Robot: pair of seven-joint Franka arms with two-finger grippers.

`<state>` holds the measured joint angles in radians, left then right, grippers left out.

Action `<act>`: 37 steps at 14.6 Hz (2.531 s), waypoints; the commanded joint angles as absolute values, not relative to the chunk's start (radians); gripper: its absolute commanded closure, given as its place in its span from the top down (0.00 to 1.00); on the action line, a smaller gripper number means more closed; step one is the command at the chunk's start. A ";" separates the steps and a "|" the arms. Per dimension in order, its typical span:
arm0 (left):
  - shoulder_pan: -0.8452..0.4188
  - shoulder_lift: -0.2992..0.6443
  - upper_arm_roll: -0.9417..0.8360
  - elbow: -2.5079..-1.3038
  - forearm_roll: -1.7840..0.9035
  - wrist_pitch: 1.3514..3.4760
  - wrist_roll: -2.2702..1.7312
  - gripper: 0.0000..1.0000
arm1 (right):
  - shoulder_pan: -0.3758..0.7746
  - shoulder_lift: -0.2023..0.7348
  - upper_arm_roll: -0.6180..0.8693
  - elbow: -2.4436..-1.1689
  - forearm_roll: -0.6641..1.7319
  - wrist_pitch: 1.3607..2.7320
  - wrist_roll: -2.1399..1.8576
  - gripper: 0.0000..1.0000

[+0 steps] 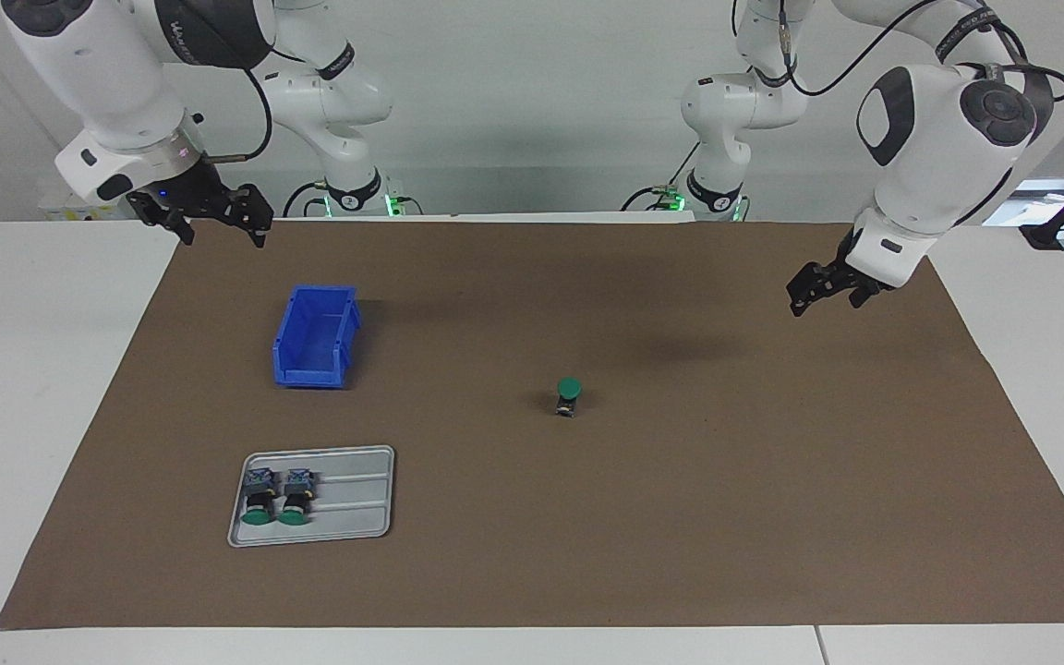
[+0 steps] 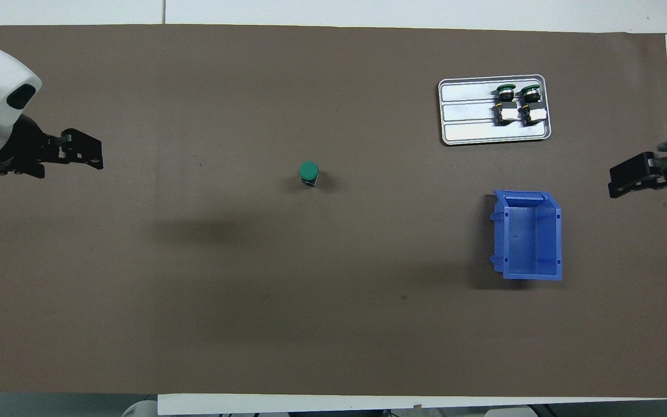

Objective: Place and press button with both arms

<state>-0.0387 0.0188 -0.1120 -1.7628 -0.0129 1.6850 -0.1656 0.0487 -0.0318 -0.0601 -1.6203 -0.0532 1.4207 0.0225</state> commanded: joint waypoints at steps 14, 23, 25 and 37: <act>0.011 -0.046 -0.103 -1.620 0.018 1.417 -0.061 1.00 | 0.043 -0.046 -0.058 -1.635 -0.049 1.424 -0.002 0.98; 0.041 -0.058 -0.094 -1.626 0.020 1.402 -0.054 1.00 | 0.043 -0.046 -0.058 -1.635 -0.049 1.424 -0.002 0.98; 0.043 -0.058 -0.092 -1.625 0.023 1.407 -0.055 1.00 | 0.043 -0.046 -0.058 -1.635 -0.049 1.424 -0.002 0.98; -0.072 -0.066 0.025 -1.629 0.021 1.416 -0.054 1.00 | 0.043 -0.046 -0.058 -1.635 -0.049 1.424 -0.002 0.98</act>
